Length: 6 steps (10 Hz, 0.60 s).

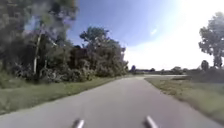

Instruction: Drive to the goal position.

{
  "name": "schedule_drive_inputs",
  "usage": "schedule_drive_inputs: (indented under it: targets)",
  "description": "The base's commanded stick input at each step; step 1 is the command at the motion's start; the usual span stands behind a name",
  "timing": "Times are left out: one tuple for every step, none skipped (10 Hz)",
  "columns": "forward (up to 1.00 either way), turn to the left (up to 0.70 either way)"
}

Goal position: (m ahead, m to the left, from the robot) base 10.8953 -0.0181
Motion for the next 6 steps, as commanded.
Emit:
schedule_drive_inputs:
  targets:
    - [0.70, 0.00]
    - [0.70, 0.00]
    - [0.70, 0.00]
    - [0.70, 0.00]
    - [0.70, 0.00]
    - [0.70, 0.00]
